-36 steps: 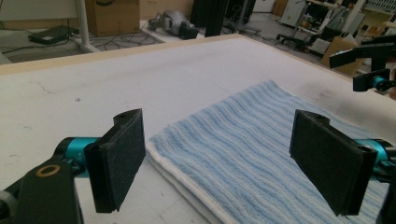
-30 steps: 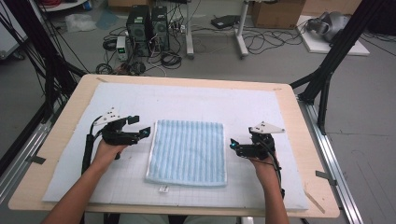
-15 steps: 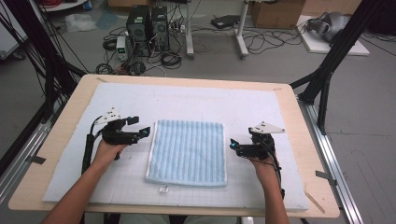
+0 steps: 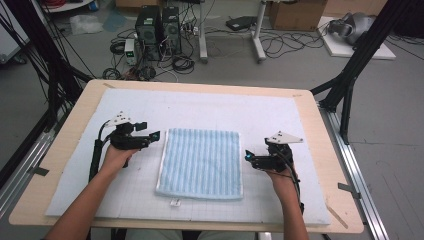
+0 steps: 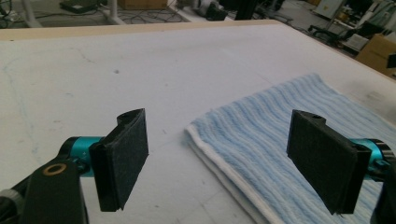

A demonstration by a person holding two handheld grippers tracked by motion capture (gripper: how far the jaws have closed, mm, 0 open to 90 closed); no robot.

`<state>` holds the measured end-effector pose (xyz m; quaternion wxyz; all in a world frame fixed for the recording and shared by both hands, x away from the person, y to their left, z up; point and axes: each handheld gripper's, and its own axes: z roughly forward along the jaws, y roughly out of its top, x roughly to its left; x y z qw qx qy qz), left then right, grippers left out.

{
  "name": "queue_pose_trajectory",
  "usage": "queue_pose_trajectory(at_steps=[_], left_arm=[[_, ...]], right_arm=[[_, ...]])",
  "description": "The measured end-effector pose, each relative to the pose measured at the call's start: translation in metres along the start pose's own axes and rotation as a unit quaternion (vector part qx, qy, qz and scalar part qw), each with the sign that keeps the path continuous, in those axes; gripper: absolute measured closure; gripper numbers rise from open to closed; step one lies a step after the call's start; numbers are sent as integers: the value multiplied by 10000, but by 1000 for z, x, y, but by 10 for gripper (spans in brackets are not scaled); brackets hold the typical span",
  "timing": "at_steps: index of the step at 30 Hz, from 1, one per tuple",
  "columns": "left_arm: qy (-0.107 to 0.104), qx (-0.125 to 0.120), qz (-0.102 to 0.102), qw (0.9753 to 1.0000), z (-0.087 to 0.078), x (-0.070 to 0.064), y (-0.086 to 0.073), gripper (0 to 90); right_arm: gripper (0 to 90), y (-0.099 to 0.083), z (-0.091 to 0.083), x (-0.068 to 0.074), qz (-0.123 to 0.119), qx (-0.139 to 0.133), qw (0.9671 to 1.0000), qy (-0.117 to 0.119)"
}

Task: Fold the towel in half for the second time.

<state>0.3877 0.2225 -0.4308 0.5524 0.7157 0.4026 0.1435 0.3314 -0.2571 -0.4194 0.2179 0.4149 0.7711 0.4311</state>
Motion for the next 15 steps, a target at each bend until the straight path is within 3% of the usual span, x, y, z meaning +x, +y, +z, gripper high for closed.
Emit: queue_pose_trajectory(at_steps=[6,9,11,15], left_arm=[[165,154,-2,9997,16,4,3,242],[141,345,49,9993,27,4,6,257],[17,480,104,9988,35,4,8,285],[54,757,197,9969,50,2,10,311]], right_arm=[[113,-1,-1,-1,53,-1,10000,4],[113,-1,-1,-1,42,20,10000,-2],[113,-1,0,-1,52,38,10000,13],[113,-2,0,-1,46,58,10000,19]])
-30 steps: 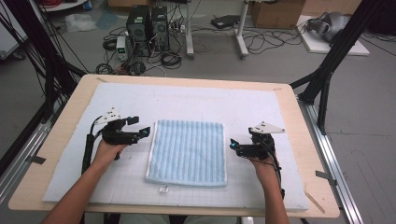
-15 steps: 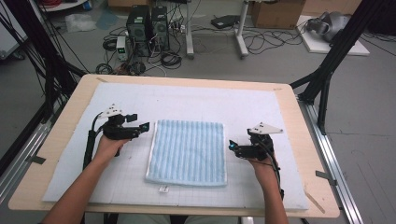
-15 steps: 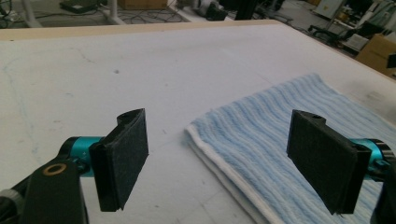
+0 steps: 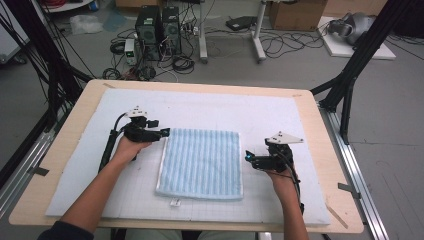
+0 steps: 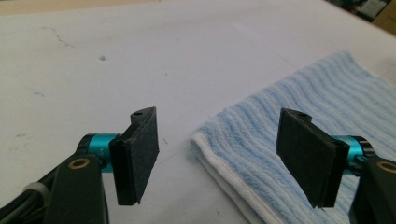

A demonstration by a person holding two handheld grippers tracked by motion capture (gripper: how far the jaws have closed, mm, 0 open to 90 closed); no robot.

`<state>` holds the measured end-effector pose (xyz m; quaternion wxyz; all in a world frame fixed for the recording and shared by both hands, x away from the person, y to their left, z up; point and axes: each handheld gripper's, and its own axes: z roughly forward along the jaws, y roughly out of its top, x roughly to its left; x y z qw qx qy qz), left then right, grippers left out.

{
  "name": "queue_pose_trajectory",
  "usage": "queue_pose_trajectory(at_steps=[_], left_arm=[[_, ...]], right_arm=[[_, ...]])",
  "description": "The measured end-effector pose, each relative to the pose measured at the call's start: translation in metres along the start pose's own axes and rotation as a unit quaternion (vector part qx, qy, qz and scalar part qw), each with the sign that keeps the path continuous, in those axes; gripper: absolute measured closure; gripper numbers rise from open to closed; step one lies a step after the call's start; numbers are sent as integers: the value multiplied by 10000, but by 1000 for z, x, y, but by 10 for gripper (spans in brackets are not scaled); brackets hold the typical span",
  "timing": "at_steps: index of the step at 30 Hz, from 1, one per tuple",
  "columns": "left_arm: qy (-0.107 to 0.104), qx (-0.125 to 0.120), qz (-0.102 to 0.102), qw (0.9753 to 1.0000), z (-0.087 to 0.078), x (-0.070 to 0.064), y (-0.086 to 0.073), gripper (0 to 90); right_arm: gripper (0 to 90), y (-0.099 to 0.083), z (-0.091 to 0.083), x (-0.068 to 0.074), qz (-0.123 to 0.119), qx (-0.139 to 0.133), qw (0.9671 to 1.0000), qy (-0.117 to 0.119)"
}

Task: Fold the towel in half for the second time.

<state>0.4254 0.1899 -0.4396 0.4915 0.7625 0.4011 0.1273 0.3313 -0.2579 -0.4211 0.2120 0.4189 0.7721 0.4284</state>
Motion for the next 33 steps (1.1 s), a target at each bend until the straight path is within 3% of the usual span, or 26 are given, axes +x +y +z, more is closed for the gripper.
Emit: queue_pose_trajectory(at_steps=[6,12,19,24,26,29,33], left_arm=[[61,258,131,9996,19,-4,5,357],[28,572,414,9975,29,-6,1,520],[-119,598,696,9957,29,-11,1,719],[-247,591,636,9959,28,-9,1,838],[-259,600,630,9959,28,-10,1,852],[-300,568,445,9969,26,-8,1,856],[-336,451,425,9975,20,-9,3,858]], right_arm=[[113,-1,-1,-1,31,-19,10000,-24],[113,-2,-3,-3,58,-32,10000,-18],[113,-3,-4,-4,75,-6,10000,-20],[113,-3,-3,-3,70,4,10000,-18],[113,-3,-3,-3,58,3,10000,-25],[113,-3,-2,-4,71,8,10000,-25],[113,-1,3,-3,66,56,10000,-8]])
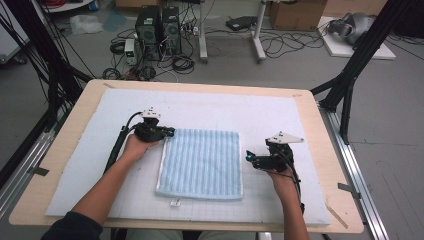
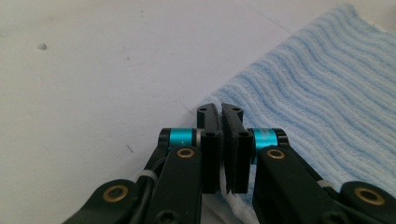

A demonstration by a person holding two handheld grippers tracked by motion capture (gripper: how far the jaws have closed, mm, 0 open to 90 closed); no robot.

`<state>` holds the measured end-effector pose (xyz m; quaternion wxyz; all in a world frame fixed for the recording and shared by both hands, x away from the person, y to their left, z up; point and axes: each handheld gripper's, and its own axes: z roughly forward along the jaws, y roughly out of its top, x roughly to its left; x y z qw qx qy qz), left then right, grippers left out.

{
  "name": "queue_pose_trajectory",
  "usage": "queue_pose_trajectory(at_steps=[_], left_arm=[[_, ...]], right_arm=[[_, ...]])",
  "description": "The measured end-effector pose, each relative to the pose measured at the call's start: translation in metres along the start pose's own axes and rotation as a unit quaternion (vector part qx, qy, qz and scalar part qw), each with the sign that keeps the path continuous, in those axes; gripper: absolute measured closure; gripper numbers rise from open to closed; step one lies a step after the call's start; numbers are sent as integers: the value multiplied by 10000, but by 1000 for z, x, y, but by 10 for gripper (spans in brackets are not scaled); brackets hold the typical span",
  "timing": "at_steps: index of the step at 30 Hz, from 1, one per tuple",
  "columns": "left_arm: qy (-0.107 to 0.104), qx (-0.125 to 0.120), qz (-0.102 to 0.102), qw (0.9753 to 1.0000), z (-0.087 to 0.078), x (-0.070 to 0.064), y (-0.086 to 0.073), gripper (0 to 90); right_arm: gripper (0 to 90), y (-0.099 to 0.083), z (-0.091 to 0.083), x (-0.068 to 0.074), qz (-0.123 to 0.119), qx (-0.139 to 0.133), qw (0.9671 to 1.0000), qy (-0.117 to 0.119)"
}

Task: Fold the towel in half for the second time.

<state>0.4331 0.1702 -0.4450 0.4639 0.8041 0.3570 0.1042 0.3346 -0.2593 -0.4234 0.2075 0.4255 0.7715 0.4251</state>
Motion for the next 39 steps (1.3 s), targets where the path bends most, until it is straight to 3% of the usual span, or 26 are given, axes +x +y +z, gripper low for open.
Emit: queue_pose_trajectory(at_steps=[3,9,19,21,27,32,36,39], left_arm=[[-33,-171,-80,9998,-4,-1,1,858],[-63,-258,-185,9995,-8,0,1,857],[-68,-296,-245,9992,-10,0,0,852],[-72,-256,-219,9994,-10,0,0,852],[-71,-243,-218,9994,-10,0,0,851],[-42,-201,-265,9994,-8,0,-2,851],[-25,-190,-259,9995,-9,1,-2,851],[-25,-199,-271,9994,-9,2,-2,851]], right_arm=[[113,5,5,2,-20,117,9999,83],[113,17,21,2,-57,257,9996,77],[129,46,63,1,-177,526,9983,178],[180,49,68,1,-259,509,9981,213],[200,52,87,-2,-210,697,9972,167],[340,50,98,-7,-41,837,9962,220],[492,50,103,-6,-216,932,9951,269],[535,49,106,-4,-212,1021,9939,373]])
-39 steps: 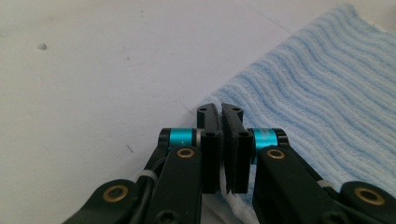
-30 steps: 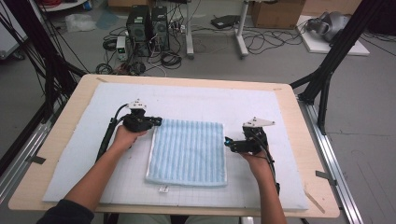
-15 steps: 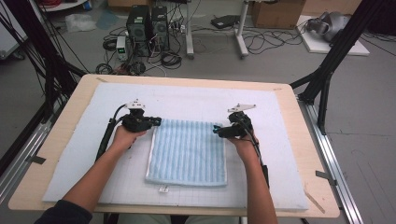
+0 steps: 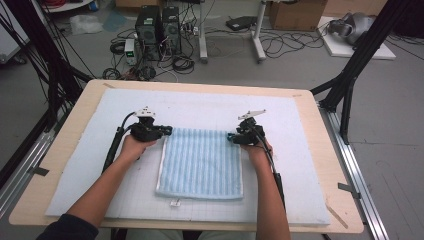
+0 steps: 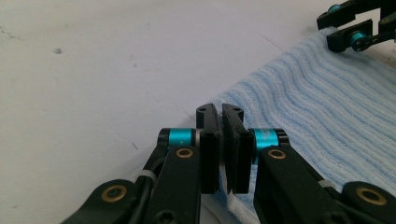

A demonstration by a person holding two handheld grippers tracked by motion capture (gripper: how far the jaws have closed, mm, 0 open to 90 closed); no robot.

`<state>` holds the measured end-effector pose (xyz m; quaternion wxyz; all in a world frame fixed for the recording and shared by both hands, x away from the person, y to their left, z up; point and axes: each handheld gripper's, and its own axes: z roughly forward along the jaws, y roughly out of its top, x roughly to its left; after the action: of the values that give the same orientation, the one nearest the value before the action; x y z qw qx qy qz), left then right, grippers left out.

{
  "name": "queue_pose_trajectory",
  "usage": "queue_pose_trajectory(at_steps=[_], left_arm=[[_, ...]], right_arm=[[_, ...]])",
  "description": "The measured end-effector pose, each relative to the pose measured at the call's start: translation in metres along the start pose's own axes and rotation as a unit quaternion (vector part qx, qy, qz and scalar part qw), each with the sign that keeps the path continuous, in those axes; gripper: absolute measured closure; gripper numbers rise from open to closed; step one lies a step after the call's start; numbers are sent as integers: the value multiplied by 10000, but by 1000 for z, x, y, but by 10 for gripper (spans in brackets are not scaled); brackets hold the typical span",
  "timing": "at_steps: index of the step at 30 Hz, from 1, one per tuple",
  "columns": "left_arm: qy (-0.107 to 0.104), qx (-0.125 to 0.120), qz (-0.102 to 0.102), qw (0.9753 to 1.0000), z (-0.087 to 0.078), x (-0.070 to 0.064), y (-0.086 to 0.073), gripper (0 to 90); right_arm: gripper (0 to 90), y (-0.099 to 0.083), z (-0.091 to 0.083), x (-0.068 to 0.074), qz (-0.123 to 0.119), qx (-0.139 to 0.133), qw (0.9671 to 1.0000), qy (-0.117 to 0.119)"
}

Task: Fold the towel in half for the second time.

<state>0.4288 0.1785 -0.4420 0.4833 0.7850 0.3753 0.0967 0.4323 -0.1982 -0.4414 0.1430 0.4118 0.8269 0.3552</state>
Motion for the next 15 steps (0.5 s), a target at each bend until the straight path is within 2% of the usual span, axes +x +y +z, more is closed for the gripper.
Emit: queue_pose_trajectory(at_steps=[2,7,11,15], left_arm=[[-3,7,-7,10000,0,0,0,851],[19,-4,-26,10000,1,1,0,852],[128,-38,-59,9999,1,2,1,856],[145,-114,-122,9998,0,5,3,855]], right_arm=[[602,0,0,0,51,5,9999,100],[779,0,-1,0,0,36,9997,257],[807,2,-2,1,-111,3,9997,205],[808,3,-2,0,-95,-41,9998,161]])
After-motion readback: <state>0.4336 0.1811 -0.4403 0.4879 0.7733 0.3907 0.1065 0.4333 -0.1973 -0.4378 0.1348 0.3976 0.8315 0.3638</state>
